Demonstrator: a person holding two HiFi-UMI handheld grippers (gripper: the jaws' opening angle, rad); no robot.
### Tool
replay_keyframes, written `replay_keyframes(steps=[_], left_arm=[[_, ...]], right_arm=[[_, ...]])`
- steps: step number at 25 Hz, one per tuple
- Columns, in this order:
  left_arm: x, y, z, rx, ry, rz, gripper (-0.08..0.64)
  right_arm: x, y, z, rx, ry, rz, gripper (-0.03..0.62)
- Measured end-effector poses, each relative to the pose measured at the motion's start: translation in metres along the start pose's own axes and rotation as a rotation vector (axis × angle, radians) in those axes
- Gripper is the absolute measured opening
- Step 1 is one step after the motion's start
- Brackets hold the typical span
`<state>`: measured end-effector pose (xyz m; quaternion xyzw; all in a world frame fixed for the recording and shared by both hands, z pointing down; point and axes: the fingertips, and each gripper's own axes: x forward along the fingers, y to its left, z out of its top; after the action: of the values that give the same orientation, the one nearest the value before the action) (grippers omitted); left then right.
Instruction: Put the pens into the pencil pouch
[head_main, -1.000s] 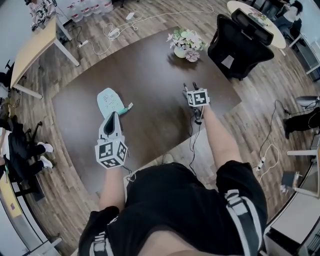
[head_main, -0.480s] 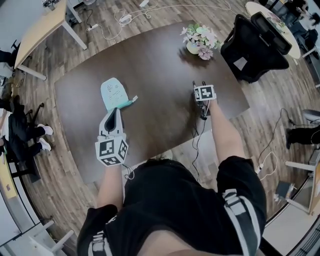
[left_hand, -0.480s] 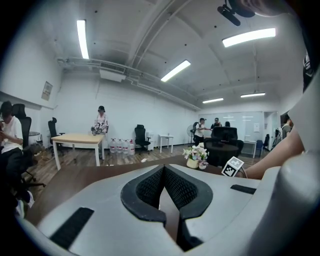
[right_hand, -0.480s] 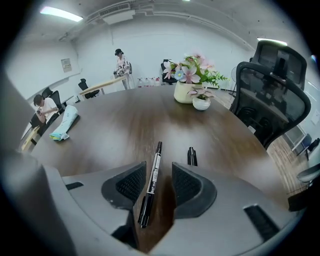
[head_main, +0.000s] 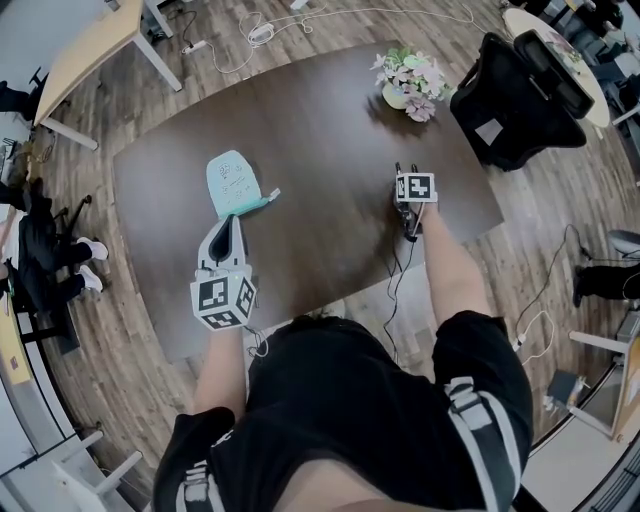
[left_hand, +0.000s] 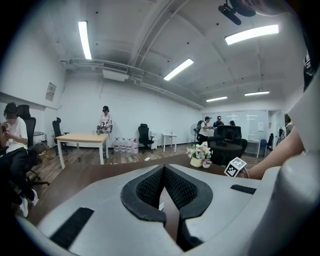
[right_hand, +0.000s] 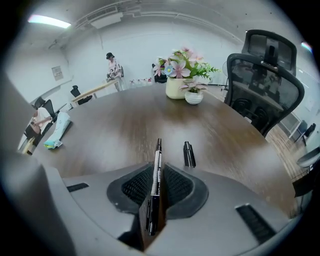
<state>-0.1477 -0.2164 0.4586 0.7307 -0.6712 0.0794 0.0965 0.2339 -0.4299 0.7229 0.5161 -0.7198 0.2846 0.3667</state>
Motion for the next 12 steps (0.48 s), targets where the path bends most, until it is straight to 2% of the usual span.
replay_keyframes(steps=[2,6,9,12], left_arm=[[0.001,-0.002,0.002,0.007,-0.003,-0.005,0.000],[0.001,-0.003,0.006,0.024,-0.006,-0.009,0.000],[0.003,-0.004,0.007,0.032,-0.011,-0.016,0.000],[0.003,-0.005,0.010,0.028,-0.026,-0.020,0.000]], right_arm=[[0.000,-0.001,0.001,-0.016,-0.010,-0.019,0.046],[-0.008,0.005,0.010,-0.020,-0.060,-0.013,0.046],[-0.029,0.018,0.035,0.003,-0.182,0.035,0.045],[-0.070,0.041,0.070,0.005,-0.346,0.087,0.044]])
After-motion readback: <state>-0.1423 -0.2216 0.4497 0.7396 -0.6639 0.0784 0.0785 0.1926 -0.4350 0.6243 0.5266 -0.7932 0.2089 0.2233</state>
